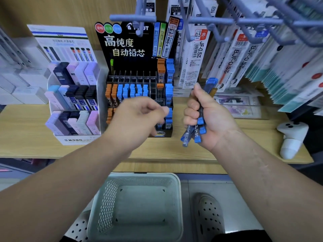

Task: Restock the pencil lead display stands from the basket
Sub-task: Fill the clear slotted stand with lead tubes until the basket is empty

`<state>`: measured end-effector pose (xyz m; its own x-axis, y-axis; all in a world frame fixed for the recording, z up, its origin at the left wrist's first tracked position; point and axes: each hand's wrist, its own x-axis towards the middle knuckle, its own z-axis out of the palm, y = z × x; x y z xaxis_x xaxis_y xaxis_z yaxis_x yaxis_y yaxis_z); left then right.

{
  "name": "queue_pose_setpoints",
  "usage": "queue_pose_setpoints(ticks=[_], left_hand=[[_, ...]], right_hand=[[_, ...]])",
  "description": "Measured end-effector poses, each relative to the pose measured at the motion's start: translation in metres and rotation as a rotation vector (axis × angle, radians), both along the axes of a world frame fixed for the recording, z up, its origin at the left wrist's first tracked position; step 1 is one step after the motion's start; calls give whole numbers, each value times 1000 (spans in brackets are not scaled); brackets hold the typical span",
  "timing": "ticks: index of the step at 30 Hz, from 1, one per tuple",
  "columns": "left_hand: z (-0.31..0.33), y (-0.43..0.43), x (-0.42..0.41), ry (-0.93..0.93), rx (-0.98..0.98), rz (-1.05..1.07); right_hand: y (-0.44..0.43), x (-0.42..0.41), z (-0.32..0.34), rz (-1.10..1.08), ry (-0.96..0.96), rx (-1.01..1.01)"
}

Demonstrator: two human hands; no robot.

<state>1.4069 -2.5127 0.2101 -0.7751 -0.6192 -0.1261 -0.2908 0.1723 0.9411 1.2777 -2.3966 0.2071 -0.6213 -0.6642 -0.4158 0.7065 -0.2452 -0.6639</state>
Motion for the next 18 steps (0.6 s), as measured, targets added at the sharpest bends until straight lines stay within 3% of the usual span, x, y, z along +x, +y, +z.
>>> queue_pose_setpoints(ticks=[3, 7, 18], left_hand=[[1, 26, 5, -80, 273, -169], [-7, 39, 8, -67, 417, -98], [-6, 39, 10, 35, 511, -35]], right_hand=[[-4, 4, -2, -30, -21, -43], [-7, 8, -4, -51, -6, -27], [-10, 11, 1, -208, -49, 94]])
